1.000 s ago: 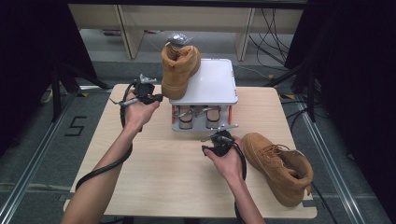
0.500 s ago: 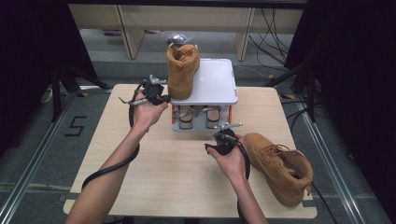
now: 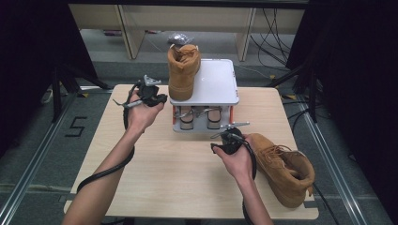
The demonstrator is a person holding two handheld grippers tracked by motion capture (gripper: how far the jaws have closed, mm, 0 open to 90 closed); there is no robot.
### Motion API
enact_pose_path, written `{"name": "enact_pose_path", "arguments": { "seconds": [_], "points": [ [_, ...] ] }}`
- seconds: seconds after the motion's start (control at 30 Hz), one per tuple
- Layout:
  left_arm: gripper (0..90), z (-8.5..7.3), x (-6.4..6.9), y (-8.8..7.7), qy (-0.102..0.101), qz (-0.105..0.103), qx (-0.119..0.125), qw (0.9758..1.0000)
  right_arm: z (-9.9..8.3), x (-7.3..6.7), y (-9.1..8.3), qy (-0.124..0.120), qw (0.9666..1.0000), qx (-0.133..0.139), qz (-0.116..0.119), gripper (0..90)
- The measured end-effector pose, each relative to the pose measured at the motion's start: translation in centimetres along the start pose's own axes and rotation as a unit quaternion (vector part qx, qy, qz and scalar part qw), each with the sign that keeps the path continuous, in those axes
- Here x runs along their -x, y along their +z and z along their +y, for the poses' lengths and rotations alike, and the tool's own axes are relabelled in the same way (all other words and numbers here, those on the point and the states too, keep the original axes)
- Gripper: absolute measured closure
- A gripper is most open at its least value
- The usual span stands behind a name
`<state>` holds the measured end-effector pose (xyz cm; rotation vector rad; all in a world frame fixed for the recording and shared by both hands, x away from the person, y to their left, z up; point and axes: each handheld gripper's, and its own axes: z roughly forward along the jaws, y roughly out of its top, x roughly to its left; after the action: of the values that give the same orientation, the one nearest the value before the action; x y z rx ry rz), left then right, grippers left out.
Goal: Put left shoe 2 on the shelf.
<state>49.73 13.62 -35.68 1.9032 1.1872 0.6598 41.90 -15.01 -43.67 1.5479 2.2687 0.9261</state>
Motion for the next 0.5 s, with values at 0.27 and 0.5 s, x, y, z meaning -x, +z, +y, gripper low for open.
{"name": "enact_pose_path", "arguments": {
  "seconds": [0.27, 0.5],
  "points": [
    [74.3, -2.0, -0.7, -1.1, 0.001, 0.000, 0.002, 1.0000, 0.2, 1.5, -1.3, 0.000, 0.9995, -0.014, -0.030, 49.2],
    [64.9, -5.2, -1.1, -2.6, 0.001, -0.002, -0.007, 1.0000, 0.3, 2.4, -3.0, 0.013, 0.9988, -0.024, -0.040, 49.6]
  ]
}}
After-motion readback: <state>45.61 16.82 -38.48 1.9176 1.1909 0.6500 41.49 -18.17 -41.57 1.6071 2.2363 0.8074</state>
